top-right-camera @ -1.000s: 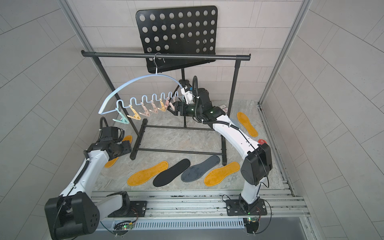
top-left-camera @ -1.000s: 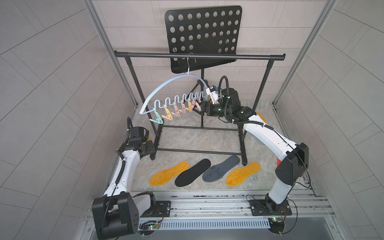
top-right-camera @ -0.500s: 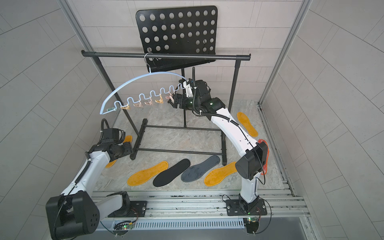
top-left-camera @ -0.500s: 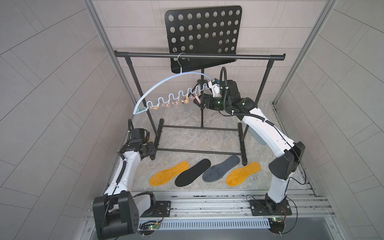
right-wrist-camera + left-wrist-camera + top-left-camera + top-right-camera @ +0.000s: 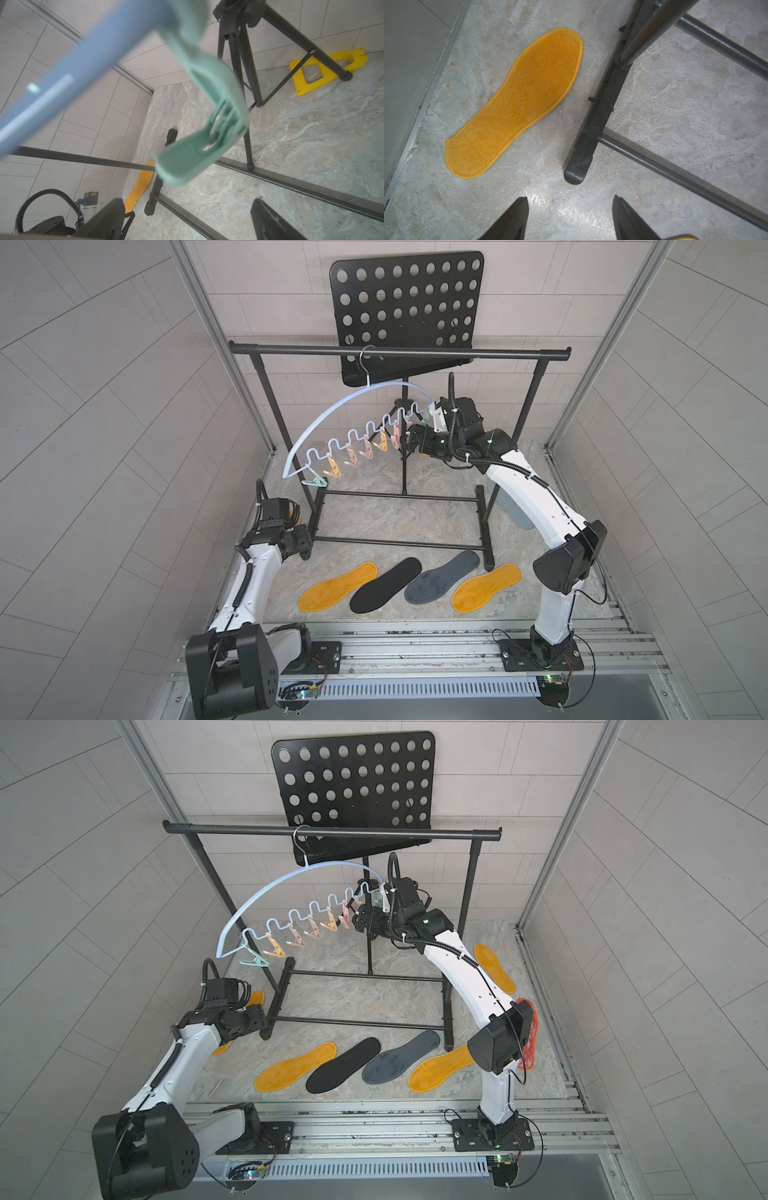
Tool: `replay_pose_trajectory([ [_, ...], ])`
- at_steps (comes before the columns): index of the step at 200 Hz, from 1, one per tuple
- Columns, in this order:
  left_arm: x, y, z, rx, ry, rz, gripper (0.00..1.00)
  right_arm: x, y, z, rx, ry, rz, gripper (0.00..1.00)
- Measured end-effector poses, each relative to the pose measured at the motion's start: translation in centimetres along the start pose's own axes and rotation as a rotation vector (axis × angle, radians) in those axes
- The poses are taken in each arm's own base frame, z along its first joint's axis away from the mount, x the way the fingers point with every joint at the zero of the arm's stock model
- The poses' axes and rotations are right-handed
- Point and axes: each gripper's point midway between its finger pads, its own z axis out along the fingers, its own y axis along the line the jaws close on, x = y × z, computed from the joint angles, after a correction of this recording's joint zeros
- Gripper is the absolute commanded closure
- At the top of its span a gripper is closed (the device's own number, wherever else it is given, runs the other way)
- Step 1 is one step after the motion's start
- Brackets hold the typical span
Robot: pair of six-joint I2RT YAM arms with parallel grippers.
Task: Take the shoe insoles off the hanger
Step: Adjust the hanger on the clothesline.
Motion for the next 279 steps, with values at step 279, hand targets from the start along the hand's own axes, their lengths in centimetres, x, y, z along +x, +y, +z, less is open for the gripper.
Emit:
replay_pose_trajectory([
  [279,0.1,0.0,-0.2,0.001,-0.014,-0.001,0.28,-4.9,3.6,-1.8,-0.148,-0.047,0.283,0.03],
])
